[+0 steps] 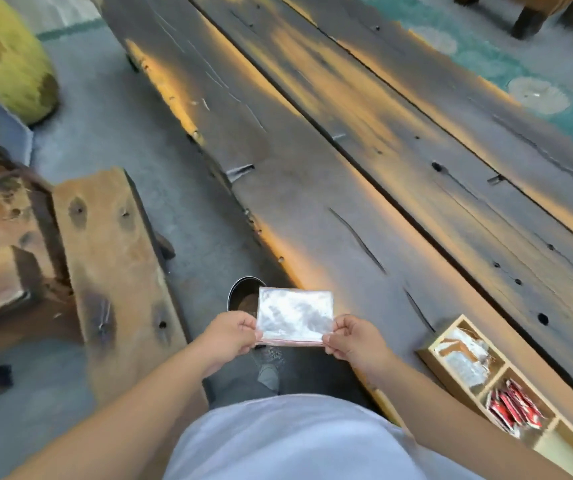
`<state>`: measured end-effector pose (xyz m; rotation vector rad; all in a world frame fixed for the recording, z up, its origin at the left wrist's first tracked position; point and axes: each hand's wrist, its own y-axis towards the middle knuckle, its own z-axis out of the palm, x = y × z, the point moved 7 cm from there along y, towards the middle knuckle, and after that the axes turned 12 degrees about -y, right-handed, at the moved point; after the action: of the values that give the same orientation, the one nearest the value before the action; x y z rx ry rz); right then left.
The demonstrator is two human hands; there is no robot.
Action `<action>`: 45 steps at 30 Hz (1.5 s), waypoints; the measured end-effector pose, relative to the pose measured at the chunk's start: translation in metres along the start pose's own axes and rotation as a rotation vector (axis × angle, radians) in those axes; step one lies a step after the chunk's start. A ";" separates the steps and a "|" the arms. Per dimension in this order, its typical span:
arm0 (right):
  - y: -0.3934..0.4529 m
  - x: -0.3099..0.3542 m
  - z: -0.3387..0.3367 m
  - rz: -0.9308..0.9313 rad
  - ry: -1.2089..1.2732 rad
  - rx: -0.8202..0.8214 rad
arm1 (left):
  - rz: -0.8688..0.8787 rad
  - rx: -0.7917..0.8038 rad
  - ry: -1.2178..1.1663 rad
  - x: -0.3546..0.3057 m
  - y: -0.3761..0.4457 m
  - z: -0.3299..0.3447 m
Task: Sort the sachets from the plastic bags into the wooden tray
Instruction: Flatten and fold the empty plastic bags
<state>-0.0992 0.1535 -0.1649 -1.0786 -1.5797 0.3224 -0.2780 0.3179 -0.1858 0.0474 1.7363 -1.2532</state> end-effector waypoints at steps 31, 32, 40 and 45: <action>0.380 -0.132 0.223 0.551 0.190 -0.312 | -0.323 -0.459 -0.306 0.258 0.346 -0.123; 0.390 -0.143 0.227 0.571 0.205 -0.327 | -0.332 -0.461 -0.300 0.267 0.358 -0.122; 0.452 -0.197 0.253 0.612 0.239 -0.351 | -0.407 -0.532 -0.285 0.315 0.411 -0.120; 0.468 -0.210 0.253 0.582 0.097 -0.358 | -0.428 -0.452 -0.170 0.310 0.420 -0.117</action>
<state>-0.1201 0.3299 -0.7084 -1.8066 -1.2358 0.3734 -0.3042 0.4605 -0.7010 -0.7060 1.8958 -1.0860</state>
